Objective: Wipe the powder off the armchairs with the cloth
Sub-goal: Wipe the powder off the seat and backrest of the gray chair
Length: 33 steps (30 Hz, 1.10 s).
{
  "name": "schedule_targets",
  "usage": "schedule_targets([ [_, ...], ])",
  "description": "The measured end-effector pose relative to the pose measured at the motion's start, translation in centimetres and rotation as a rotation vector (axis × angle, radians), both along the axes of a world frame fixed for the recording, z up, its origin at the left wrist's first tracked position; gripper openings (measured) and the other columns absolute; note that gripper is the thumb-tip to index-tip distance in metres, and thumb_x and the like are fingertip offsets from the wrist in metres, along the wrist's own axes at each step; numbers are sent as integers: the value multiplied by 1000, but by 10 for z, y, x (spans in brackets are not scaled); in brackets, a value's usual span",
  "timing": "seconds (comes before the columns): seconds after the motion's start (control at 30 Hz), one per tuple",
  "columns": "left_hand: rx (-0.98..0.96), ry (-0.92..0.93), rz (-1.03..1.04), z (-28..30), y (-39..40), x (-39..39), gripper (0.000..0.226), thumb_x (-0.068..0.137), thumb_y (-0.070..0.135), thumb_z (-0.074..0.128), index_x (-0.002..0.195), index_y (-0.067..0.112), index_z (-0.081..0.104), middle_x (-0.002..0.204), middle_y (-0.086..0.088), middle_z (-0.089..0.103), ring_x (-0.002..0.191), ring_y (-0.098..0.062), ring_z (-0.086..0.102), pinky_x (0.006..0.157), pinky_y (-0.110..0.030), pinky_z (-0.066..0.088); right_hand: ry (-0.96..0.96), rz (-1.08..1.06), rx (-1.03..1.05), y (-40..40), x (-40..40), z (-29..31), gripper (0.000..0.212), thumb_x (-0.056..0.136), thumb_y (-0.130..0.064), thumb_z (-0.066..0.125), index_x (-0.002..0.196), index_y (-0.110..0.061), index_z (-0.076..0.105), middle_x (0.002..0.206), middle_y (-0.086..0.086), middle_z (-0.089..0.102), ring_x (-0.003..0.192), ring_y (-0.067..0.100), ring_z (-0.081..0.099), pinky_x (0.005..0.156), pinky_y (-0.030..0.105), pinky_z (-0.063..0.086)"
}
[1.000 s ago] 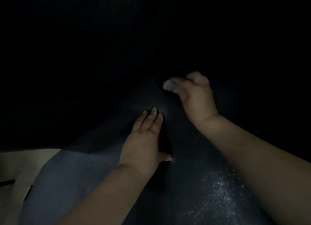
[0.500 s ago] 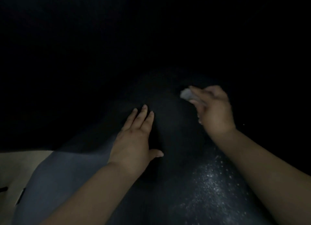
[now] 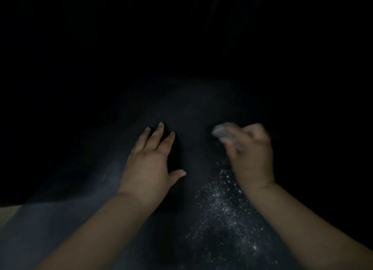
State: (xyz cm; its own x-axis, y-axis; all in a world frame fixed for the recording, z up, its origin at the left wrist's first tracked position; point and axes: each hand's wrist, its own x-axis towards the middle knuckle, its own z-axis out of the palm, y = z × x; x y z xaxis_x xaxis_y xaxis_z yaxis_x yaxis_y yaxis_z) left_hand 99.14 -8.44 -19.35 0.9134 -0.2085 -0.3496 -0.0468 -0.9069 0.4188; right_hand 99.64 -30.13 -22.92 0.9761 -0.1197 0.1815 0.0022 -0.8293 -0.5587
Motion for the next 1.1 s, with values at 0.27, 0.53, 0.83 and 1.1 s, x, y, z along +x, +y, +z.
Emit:
schedule_targets([
  [0.27, 0, 9, -55, -5, -22, 15, 102, 70, 49, 78, 151, 32, 18, 160, 8, 1, 147, -16, -4, 118, -27, 5, 54, -159, -51, -41, 36, -5, 32, 90, -25, 56, 121, -23, 64, 115, 16, 54, 103, 29, 51, 90, 36, 44],
  [0.53, 25, -37, -52, -9, -26, 19, 107, 60, 42, 87, 149, 28, 29, 160, 2, 13, 147, -24, 7, 116, -27, 7, 37, 125, 11, -17, 5, -3, 27, 88, -17, 62, 115, -20, 68, 107, 14, 57, 96, 26, 53, 81, 36, 46],
  [0.83, 56, -69, -73, -10, -23, 20, 107, 56, 42, 88, 147, 26, 34, 158, 1, 18, 146, -25, 13, 117, -30, 11, 46, -59, 61, -10, -39, -7, 30, 90, -23, 57, 119, -24, 65, 111, 7, 56, 98, 17, 51, 82, 27, 43],
  [1.1, 40, -75, -85, -10, -22, 19, 106, 58, 44, 86, 148, 27, 32, 159, 1, 17, 147, -24, 12, 118, -30, 11, 42, -142, -50, -31, 19, -15, 24, 89, -17, 63, 111, -23, 69, 114, 18, 56, 97, 26, 53, 82, 29, 41],
])
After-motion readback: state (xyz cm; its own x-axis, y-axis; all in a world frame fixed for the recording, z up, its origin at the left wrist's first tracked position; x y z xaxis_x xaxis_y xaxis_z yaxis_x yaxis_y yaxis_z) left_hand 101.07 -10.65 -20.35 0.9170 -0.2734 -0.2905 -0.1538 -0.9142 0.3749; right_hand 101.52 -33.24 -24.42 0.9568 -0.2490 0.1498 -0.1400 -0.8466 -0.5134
